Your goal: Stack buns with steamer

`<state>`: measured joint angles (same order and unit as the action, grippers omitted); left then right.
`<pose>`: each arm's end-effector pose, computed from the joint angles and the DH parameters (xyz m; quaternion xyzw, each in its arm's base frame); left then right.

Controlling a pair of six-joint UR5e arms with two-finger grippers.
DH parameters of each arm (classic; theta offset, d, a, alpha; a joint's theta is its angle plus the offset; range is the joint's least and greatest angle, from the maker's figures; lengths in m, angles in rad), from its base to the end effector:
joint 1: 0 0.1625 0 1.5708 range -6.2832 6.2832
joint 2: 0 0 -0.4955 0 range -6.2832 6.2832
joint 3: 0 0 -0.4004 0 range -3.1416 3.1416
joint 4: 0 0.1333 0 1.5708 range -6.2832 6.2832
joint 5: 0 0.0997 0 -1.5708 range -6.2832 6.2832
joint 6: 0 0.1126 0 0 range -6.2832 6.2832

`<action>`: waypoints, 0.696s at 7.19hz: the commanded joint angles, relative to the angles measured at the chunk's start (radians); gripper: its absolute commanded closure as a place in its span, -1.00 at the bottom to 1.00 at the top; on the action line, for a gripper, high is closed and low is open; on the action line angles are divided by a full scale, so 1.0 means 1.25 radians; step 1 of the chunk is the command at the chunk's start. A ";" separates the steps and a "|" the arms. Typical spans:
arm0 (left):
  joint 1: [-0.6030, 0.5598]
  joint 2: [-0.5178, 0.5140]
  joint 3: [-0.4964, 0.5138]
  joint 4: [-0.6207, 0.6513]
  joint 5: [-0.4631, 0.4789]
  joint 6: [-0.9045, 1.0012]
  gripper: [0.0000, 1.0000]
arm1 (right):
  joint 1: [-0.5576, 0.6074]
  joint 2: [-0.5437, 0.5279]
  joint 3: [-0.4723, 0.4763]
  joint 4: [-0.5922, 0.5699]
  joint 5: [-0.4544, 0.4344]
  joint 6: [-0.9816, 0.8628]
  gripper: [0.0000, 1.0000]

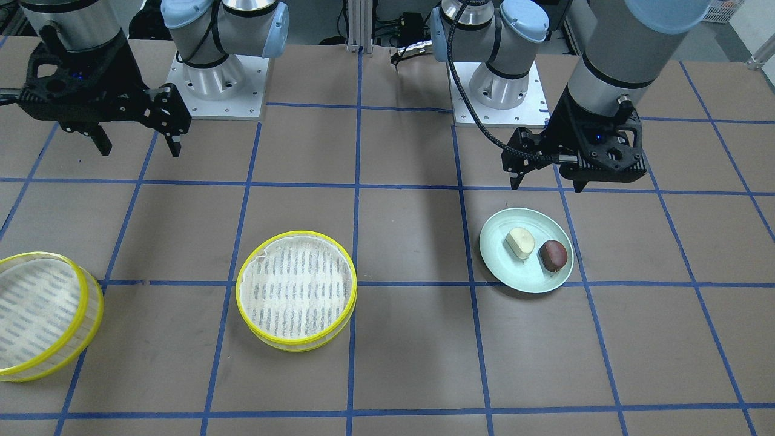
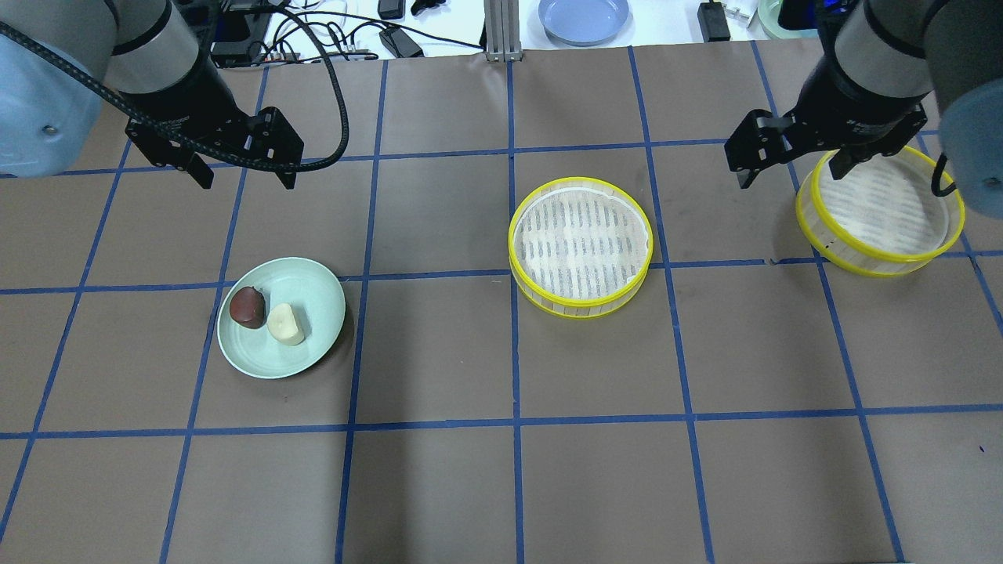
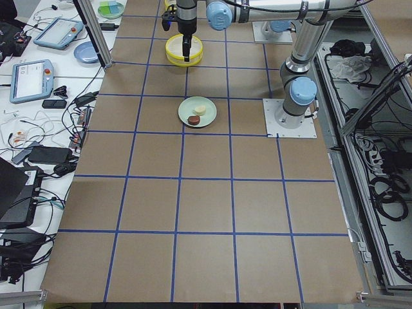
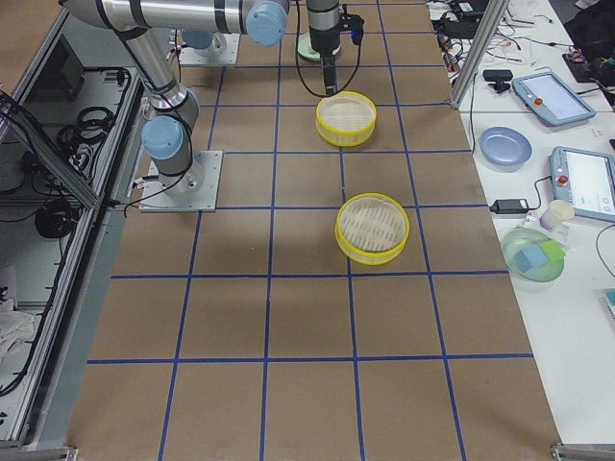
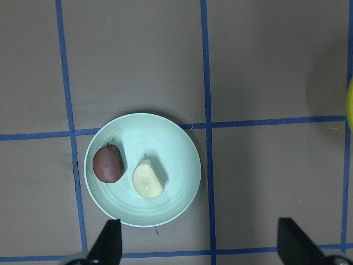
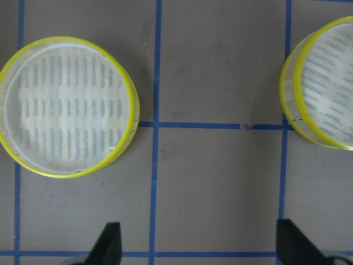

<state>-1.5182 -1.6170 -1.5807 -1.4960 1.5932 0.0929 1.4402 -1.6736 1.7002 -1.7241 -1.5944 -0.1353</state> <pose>-0.1030 -0.5306 0.5243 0.0200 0.9997 -0.0085 0.0119 0.0693 -0.4756 0.5457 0.0016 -0.9979 0.0612 0.0201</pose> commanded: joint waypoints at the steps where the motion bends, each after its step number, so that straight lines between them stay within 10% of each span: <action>1: 0.002 -0.023 -0.008 0.015 0.005 -0.006 -1.00 | -0.152 0.000 -0.004 0.002 -0.003 -0.012 -1.00; 5: 0.067 -0.075 -0.177 0.159 0.007 -0.014 -1.00 | -0.435 0.137 -0.022 -0.056 0.042 -0.125 -1.00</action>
<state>-1.4476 -1.6854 -1.7614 -1.3227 1.5960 0.0834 0.9867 -1.5991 1.6850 -1.7450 -1.5720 -0.2115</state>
